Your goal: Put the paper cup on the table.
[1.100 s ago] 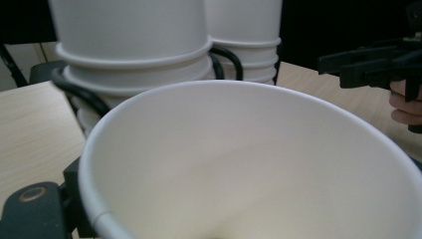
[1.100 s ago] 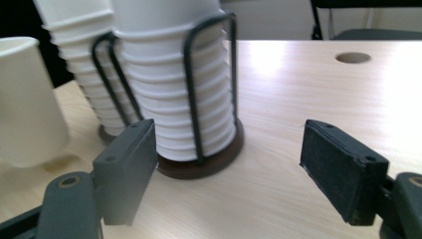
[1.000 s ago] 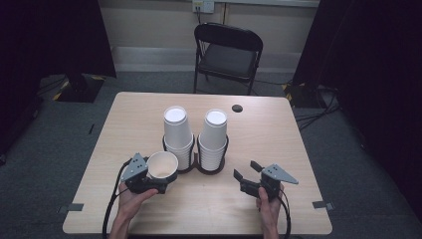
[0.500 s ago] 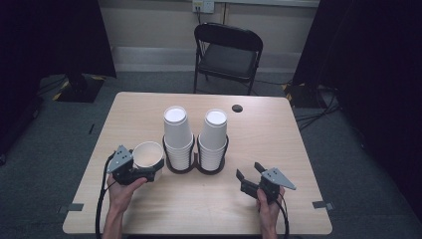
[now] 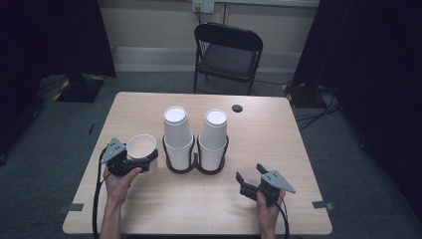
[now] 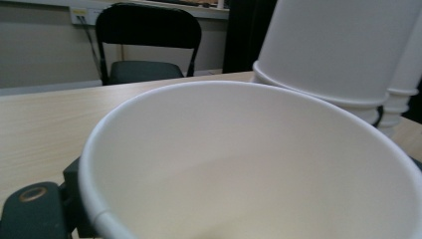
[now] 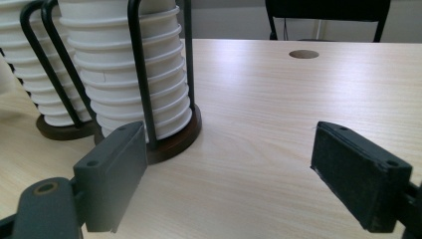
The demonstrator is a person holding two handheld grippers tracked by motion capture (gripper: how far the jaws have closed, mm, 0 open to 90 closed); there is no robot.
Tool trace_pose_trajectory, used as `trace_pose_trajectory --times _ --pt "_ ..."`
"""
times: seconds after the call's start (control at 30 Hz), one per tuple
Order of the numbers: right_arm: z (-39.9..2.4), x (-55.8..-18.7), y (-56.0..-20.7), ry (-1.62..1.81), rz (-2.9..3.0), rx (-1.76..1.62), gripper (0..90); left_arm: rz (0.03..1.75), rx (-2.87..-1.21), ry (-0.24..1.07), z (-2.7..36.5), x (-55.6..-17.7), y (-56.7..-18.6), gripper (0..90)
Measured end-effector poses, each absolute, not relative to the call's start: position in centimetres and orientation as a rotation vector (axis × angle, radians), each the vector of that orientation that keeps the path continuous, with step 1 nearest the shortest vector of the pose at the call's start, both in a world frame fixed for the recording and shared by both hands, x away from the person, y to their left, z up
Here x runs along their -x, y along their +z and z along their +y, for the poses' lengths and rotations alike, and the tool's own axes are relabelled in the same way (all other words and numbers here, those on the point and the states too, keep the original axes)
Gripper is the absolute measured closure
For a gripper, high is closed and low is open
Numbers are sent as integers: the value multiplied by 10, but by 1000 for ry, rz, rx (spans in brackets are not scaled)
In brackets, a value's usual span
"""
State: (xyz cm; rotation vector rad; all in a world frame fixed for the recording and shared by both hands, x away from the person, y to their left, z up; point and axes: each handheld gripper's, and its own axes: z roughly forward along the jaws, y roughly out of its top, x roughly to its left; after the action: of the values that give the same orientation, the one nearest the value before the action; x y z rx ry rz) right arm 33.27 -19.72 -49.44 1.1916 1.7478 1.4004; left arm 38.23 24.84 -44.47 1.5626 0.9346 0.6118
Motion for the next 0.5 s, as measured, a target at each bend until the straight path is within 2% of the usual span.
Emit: trace_pose_trajectory --times 0.5 --pt "-195 -332 -494 1378 1756 -1183 141 1005 -1542 661 255 -410 -461 72"
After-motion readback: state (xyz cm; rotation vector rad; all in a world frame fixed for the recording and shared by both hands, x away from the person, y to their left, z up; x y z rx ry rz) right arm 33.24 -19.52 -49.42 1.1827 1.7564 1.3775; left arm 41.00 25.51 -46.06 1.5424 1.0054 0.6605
